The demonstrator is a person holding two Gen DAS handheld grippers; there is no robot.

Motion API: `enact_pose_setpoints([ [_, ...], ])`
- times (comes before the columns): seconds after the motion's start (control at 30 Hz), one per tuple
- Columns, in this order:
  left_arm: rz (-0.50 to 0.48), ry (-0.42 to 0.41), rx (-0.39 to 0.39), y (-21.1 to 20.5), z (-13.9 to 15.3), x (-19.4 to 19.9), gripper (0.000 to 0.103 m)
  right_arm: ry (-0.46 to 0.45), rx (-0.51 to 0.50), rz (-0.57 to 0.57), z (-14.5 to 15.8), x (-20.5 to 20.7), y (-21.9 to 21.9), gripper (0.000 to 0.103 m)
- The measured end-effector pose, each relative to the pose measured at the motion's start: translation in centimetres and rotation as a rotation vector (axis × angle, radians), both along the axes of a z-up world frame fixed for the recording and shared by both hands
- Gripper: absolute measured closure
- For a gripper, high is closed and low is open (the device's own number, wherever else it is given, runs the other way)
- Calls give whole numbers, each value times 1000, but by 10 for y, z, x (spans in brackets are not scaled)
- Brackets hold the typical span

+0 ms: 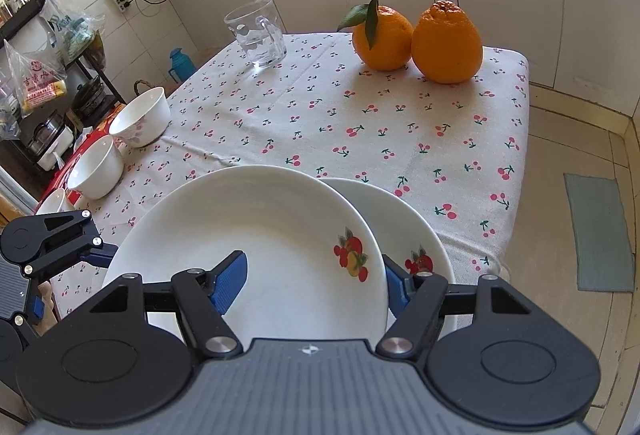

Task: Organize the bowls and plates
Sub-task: 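Carry the plate with the right tool over the stacked white plates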

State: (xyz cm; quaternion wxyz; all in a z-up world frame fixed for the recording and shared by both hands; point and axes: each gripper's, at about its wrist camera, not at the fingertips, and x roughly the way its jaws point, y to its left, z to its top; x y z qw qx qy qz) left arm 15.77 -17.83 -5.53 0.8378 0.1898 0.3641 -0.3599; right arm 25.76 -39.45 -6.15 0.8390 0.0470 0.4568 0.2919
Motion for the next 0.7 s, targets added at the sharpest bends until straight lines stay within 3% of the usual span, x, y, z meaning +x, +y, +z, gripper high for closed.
enact_pose_setpoints([
  [0.7, -41, -3, 14, -7, -4, 11, 20, 19, 11, -62, -7, -14, -25, 28],
])
